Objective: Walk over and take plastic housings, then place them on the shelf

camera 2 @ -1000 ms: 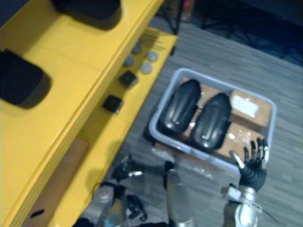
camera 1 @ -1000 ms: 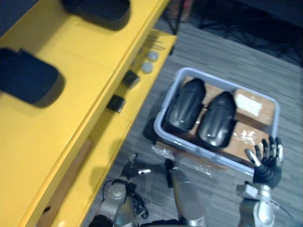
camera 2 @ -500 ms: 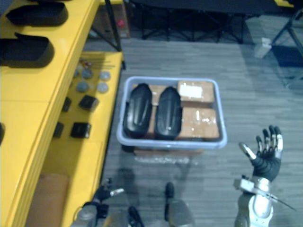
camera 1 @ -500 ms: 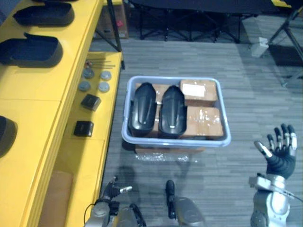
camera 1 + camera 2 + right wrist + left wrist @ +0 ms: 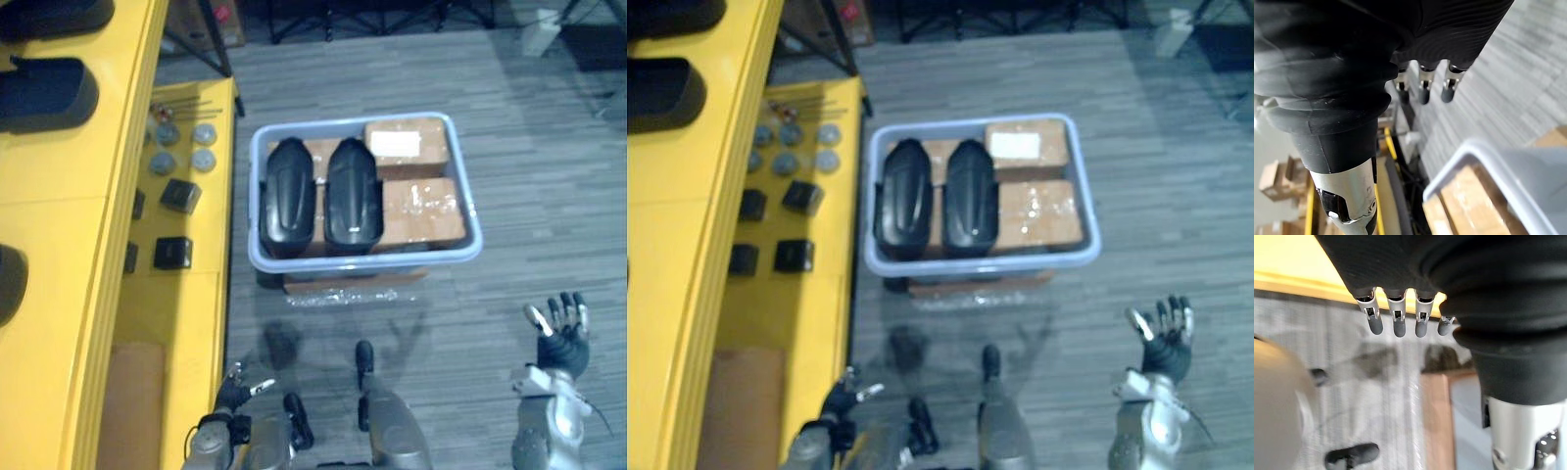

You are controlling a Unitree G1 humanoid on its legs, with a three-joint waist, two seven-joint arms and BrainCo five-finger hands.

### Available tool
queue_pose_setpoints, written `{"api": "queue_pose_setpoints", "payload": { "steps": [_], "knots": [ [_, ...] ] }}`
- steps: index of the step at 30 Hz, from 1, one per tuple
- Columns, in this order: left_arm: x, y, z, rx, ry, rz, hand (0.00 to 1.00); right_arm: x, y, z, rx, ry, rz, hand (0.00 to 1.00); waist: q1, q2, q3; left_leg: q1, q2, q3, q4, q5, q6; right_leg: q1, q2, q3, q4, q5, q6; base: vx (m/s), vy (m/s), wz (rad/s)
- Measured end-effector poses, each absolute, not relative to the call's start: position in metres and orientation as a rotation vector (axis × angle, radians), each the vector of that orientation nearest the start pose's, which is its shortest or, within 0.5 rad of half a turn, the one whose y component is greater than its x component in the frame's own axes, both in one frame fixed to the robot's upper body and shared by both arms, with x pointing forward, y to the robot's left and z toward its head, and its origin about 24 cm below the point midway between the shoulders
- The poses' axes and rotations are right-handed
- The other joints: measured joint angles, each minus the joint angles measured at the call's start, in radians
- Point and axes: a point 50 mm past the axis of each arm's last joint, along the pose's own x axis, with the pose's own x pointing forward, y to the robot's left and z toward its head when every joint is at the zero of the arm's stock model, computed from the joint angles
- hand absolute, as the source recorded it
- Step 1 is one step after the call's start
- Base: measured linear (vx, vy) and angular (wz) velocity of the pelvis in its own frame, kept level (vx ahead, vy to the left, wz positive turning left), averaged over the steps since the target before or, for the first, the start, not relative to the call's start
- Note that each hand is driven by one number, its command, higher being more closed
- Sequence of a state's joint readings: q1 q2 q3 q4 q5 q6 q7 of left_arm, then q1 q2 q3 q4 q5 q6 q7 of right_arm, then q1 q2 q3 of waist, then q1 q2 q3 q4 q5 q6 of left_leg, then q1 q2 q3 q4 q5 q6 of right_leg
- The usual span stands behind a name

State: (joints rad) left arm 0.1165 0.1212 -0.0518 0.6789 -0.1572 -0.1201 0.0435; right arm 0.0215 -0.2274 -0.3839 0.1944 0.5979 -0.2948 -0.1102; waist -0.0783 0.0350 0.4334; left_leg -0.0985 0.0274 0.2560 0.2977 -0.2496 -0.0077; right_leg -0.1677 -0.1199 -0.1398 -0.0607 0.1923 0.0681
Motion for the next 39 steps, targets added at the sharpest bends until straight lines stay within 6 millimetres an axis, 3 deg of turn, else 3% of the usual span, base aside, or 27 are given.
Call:
{"api": "queue_pose_setpoints", "payload": {
  "steps": [1,6,9,11,14,19,25,29,34,39],
  "knots": [
    [0.161,0.188,-0.112,-0.005,0.674,0.124,0.00,0.222,-0.307,0.050,0.336,-0.245,-0.603,0.00,0.010,0.002,0.001,-0.012,-0.004,-0.004,0.005,0.000,0.000,-0.008,0.000,-0.001,0.001,0.005,0.003,-0.06,0.070,0.23],
    [0.156,0.195,-0.116,-0.025,0.708,0.179,0.00,0.283,-0.328,0.121,0.269,-0.358,-0.592,0.00,0.063,0.028,0.036,-0.061,-0.032,-0.095,0.048,-0.004,0.009,-0.012,-0.023,-0.053,0.020,0.019,0.012,-0.06,0.073,0.34],
    [0.151,0.201,-0.119,-0.032,0.732,0.205,0.00,0.310,-0.334,0.159,0.195,-0.372,-0.573,0.00,0.090,0.043,0.044,-0.098,-0.044,-0.113,0.063,0.001,0.021,-0.050,-0.038,-0.058,0.052,0.015,0.011,-0.06,0.065,0.18],
    [0.147,0.200,-0.124,-0.036,0.759,0.206,0.00,0.318,-0.336,0.173,0.148,-0.358,-0.577,0.00,0.094,0.061,0.054,-0.103,-0.056,-0.130,0.064,0.006,0.029,-0.059,-0.053,-0.072,0.081,-0.002,0.018,-0.07,0.056,0.23],
    [0.140,0.198,-0.129,-0.054,0.798,0.209,0.00,0.326,-0.341,0.175,0.108,-0.278,-0.616,0.00,0.104,0.078,0.062,-0.123,-0.069,-0.153,0.081,0.007,0.036,-0.093,-0.074,-0.084,0.150,-0.033,0.024,-0.08,0.049,0.24],
    [0.138,0.194,-0.132,-0.096,0.807,0.215,0.00,0.330,-0.347,0.175,0.095,-0.183,-0.669,0.00,0.123,0.078,0.062,-0.148,-0.077,-0.156,0.104,0.008,0.040,-0.136,-0.095,-0.084,0.223,-0.063,0.023,-0.07,0.019,0.06],
    [0.140,0.190,-0.130,-0.143,0.780,0.218,0.00,0.332,-0.356,0.197,0.045,-0.175,-0.727,0.00,0.123,0.101,0.068,-0.186,-0.075,-0.151,0.136,0.004,0.045,-0.186,-0.107,-0.084,0.283,-0.092,0.014,-0.07,-0.004,0.01],
    [0.142,0.181,-0.130,-0.176,0.772,0.203,0.00,0.331,-0.361,0.203,0.016,-0.155,-0.750,0.00,0.125,0.137,0.071,-0.212,-0.071,-0.148,0.150,0.004,0.044,-0.221,-0.111,-0.083,0.315,-0.104,0.010,-0.05,-0.006,-0.01],
    [0.141,0.180,-0.131,-0.202,0.774,0.210,0.00,0.332,-0.362,0.211,0.003,-0.141,-0.778,0.00,0.127,0.143,0.070,-0.224,-0.066,-0.145,0.160,0.005,0.043,-0.264,-0.124,-0.081,0.383,-0.133,0.005,0.00,-0.011,0.00],
    [0.143,0.174,-0.130,-0.225,0.769,0.205,0.00,0.330,-0.369,0.235,-0.029,-0.183,-0.801,0.00,0.135,0.158,0.070,-0.254,-0.070,-0.146,0.171,0.006,0.041,-0.320,-0.141,-0.081,0.450,-0.166,-0.002,0.00,-0.028,0.04]
  ]
}}
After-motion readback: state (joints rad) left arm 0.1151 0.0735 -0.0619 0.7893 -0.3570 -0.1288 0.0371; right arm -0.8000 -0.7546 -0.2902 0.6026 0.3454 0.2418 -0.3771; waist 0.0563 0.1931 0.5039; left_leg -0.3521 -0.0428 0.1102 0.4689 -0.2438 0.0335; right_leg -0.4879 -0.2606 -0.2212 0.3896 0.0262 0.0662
